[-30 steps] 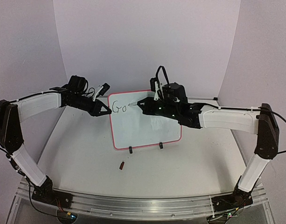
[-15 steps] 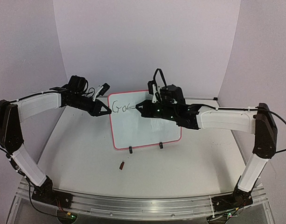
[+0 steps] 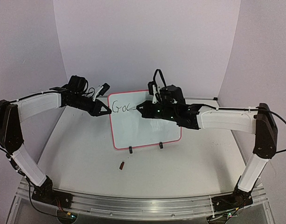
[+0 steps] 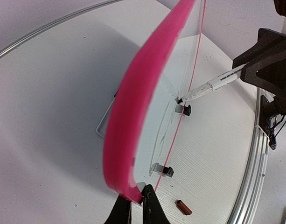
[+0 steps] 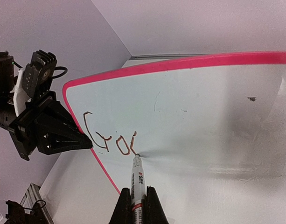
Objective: Write a sentence on the whiteboard
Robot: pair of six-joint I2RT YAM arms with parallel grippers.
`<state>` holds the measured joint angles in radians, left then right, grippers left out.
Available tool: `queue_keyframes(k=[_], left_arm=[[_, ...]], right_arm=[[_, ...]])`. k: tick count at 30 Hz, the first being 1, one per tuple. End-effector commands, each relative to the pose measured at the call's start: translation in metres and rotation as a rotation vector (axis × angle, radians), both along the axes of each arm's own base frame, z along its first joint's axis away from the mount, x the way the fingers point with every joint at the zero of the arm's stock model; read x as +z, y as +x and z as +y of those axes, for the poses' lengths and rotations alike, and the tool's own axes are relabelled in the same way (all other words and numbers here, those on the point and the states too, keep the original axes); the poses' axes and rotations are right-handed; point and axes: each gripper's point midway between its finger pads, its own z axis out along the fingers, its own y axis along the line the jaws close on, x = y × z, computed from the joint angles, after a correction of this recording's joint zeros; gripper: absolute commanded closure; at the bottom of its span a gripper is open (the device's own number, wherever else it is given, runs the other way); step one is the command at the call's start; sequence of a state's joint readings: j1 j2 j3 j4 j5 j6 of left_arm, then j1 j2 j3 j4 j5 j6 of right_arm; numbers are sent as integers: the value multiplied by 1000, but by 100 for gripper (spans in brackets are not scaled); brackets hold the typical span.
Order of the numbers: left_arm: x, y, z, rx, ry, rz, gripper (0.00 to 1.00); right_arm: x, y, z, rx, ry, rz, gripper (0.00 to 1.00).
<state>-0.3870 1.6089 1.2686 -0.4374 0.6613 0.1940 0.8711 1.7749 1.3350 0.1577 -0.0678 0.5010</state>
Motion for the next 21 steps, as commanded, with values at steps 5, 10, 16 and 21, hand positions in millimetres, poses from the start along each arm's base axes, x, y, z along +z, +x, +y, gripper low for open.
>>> queue_keyframes(k=[5,10,16,21], left_arm=[[2,6,5,17,54,-54,100],[2,6,5,17,53,-55,100],[2,6,5,17,54,-54,100],[2,6,5,17,54,-55,100]], right_arm=[[36,5,-16,-59,9,-75,100],[40,6,-14,-58,13,-83,100],[44,10,-10,-57,17,-92,100],[47,12,-8,-55,21,-98,100]])
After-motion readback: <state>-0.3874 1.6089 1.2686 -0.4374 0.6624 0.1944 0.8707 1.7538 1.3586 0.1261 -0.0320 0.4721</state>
